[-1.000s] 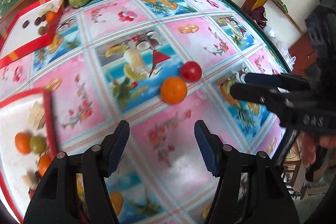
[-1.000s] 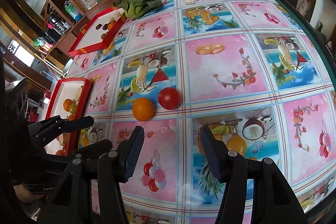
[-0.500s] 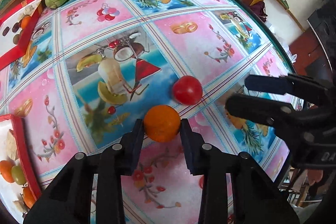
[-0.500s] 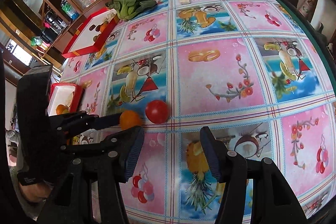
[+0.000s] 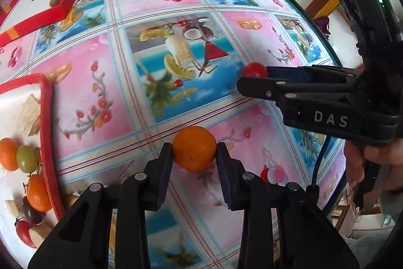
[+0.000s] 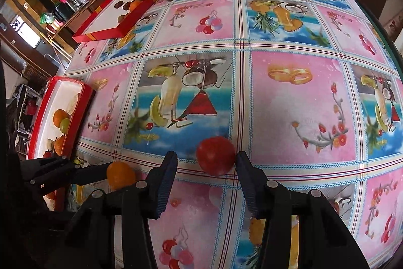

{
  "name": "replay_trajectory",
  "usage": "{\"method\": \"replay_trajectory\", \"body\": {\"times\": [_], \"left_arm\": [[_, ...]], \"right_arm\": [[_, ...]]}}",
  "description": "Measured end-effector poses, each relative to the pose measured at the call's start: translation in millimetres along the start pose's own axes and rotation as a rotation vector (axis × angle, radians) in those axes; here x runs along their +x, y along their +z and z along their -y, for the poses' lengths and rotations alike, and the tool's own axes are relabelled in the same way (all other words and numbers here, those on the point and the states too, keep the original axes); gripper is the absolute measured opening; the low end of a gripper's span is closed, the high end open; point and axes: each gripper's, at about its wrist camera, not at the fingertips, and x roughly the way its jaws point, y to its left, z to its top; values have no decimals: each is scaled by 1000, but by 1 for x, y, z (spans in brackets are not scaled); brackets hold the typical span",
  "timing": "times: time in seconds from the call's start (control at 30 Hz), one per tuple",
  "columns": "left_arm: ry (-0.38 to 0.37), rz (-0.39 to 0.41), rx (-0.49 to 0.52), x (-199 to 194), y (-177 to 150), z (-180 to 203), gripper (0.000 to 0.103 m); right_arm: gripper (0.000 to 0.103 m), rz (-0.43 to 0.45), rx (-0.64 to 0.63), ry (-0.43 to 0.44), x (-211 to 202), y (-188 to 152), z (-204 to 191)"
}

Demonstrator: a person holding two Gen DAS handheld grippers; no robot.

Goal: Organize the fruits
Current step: 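Grasp the orange with the left tool while the right tool grasps the tomato, then carry the orange and tomato over the large red tray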

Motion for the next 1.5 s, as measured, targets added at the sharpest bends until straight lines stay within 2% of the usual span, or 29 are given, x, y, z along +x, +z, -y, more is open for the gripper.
{"method": "replay_trajectory", "body": {"times": [0.1, 0.33, 0.47, 0.7, 0.9, 1.5], "left_arm": [[4, 4, -12, -3, -2, -4, 32], [14, 11, -13, -7, -4, -6, 32], [14, 18, -6, -11, -6, -6, 32], [19, 33, -3, -20, -10, -8, 32], [17, 55, -14, -31, -17, -14, 32], [50, 107, -31, -65, -39, -35, 32]], "right_arm": [[49, -3, -9, -17, 3, 3, -1], [34, 0, -32, -62, 10, 4, -1], [34, 13, -33, -84, 6, 1, -1], [34, 34, -5, -33, -13, -8, -6], [34, 49, -17, 19, -27, -20, -26], [34, 67, -107, 44, -36, -28, -79]]}}
